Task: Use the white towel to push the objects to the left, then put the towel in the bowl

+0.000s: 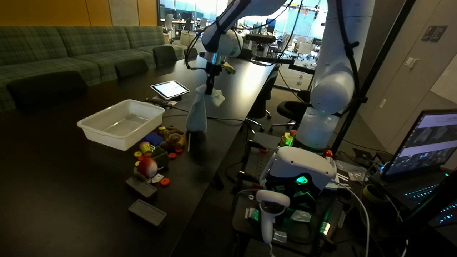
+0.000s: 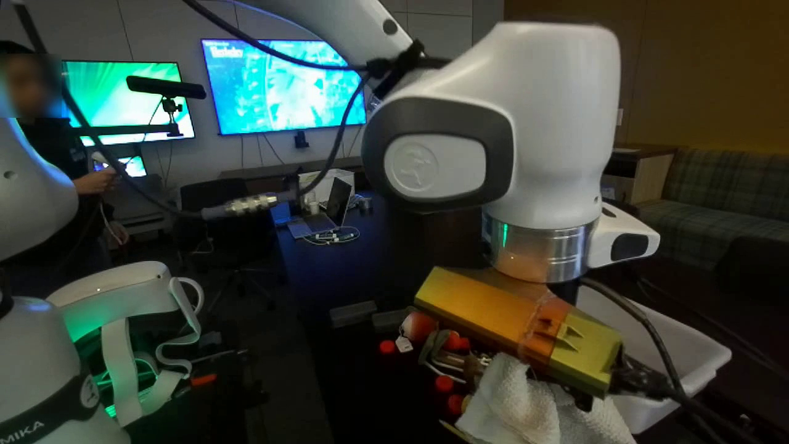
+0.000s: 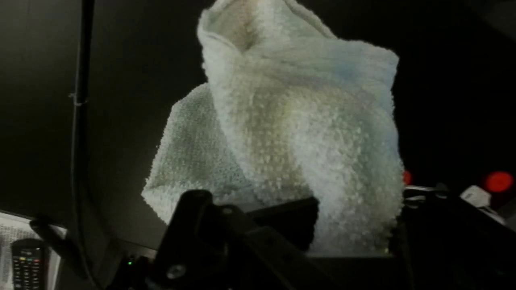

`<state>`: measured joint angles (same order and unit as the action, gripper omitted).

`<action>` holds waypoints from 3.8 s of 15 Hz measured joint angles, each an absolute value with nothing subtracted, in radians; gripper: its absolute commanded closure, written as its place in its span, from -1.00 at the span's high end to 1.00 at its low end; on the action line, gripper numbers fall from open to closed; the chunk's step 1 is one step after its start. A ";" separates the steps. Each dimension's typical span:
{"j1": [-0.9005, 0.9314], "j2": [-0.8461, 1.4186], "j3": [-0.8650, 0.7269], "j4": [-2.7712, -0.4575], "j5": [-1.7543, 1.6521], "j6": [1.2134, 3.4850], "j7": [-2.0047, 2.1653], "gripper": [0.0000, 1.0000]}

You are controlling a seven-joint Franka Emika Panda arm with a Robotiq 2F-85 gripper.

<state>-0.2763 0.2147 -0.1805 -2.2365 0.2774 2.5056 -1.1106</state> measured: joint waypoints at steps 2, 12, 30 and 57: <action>-0.241 0.322 -0.165 -2.221 0.240 2.653 -0.978 -0.79; -0.176 0.728 -0.177 -2.070 -0.179 2.769 -0.497 -0.80; -0.009 0.823 0.026 -2.035 -0.212 2.774 -0.324 -0.81; -0.131 0.594 0.413 -2.215 -0.128 2.814 -0.485 -0.81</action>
<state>-0.1311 0.5937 0.4132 -2.2150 -0.1281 2.8141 -0.4851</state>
